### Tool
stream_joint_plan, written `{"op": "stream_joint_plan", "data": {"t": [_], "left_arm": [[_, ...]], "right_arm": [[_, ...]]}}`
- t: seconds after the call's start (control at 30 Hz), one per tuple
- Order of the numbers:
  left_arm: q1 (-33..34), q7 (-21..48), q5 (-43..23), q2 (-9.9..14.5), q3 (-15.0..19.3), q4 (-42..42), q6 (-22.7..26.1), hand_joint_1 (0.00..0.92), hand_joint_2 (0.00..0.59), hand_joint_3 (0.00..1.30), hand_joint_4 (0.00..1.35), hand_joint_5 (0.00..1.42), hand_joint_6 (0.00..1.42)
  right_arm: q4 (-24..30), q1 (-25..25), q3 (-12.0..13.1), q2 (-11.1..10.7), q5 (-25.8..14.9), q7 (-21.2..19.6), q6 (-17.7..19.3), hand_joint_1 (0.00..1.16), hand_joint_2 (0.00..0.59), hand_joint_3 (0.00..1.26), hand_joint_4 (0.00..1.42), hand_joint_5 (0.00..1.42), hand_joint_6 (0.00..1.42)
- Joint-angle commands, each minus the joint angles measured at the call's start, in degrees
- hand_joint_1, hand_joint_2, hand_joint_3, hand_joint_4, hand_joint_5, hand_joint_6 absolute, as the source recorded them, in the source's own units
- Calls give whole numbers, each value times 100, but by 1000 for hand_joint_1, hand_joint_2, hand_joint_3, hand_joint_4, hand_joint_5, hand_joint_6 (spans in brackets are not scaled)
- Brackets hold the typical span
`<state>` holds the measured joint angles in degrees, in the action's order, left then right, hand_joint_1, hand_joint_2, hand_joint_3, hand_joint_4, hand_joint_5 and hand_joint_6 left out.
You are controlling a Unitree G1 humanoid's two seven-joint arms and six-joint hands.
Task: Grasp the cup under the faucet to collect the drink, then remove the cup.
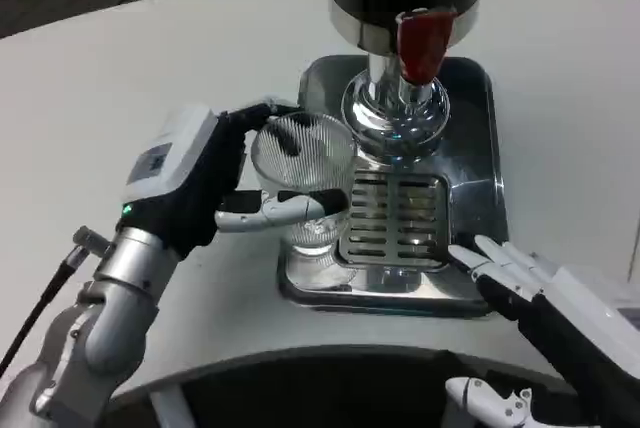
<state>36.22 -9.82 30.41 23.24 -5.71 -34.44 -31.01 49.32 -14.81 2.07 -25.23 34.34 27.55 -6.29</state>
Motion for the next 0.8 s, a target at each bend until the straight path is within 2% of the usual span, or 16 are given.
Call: {"op": "stream_joint_plan", "data": {"t": [0.03,0.4,0.8], "left_arm": [[256,-253,81,-80,-230,-268,-217,488,164,1048,1271,1424,1424],[738,-335,116,-170,-529,-703,-474,488,164,1047,1258,1424,1424],[1211,-442,198,-384,-810,-1216,-560,482,155,1047,1257,1424,1424]], "right_arm": [[86,-74,23,-36,-63,41,27,337,415,96,0,0,0],[122,-173,144,-57,-128,34,28,337,415,96,0,0,0],[103,-292,285,-61,-193,12,38,337,415,96,0,0,0]]}}
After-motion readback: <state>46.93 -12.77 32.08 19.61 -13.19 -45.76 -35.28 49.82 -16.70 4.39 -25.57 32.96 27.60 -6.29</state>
